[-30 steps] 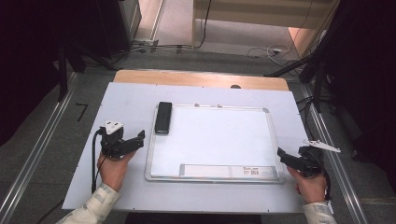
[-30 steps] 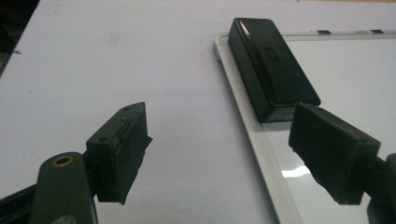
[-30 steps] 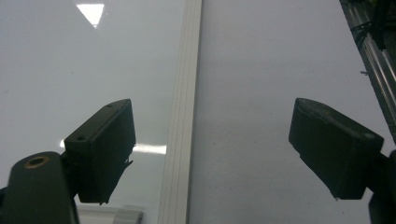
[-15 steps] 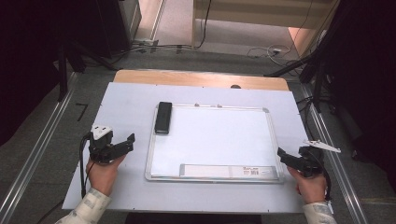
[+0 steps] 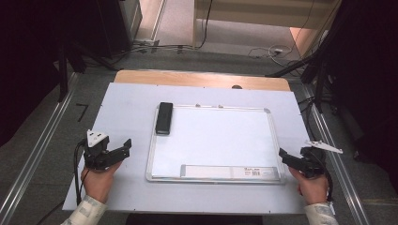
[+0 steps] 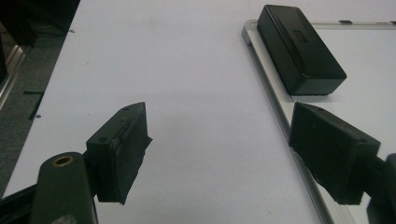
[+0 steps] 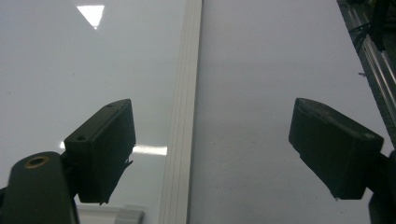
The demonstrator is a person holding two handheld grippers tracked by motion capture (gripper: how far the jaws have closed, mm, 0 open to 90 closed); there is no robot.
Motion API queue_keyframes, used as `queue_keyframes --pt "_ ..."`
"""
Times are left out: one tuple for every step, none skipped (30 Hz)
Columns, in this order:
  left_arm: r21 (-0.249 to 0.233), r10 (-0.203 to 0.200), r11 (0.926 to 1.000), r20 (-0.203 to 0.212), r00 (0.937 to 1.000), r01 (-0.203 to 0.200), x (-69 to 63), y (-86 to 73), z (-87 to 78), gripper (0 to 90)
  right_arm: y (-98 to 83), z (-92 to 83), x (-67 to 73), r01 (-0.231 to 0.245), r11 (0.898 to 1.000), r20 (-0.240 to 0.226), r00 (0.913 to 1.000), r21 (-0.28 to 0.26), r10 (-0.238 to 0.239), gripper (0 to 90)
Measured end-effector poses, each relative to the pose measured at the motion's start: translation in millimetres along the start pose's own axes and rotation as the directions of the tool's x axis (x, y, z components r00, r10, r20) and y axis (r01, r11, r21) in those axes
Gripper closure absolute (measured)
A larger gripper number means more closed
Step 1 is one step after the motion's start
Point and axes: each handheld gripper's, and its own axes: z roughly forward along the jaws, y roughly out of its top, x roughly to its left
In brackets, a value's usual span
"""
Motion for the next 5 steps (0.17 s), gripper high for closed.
queue_keyframes --pt "0.000 -0.002 1.0000 0.001 1.0000 0.002 0.6 -0.7 -0.7 20.2 0.0 0.0 0.0 0.000 1.000 0.000 1.0000 0.000 0.000 13.4" --pt "0.001 -0.005 1.0000 0.000 1.0000 0.005 1.0 -1.4 -1.5 20.2 0.0 0.1 -0.2 0.002 1.000 0.000 1.0000 -0.002 -0.002 13.4" --pt "0.001 -0.005 1.0000 0.001 1.0000 0.005 1.3 -1.7 -2.2 20.1 0.1 0.1 -0.2 0.001 1.000 -0.001 1.0000 -0.002 -0.001 13.4" --pt "-0.003 -0.010 0.9999 0.003 0.9999 0.010 1.2 -1.9 -2.9 20.1 0.1 0.1 -0.1 0.001 1.000 0.000 1.0000 -0.002 -0.001 13.4" --pt "-0.008 -0.011 0.9999 0.002 0.9999 0.011 0.9 -1.8 -3.6 20.1 0.2 0.2 -0.1 0.001 1.000 -0.001 1.0000 -0.002 -0.001 13.4"
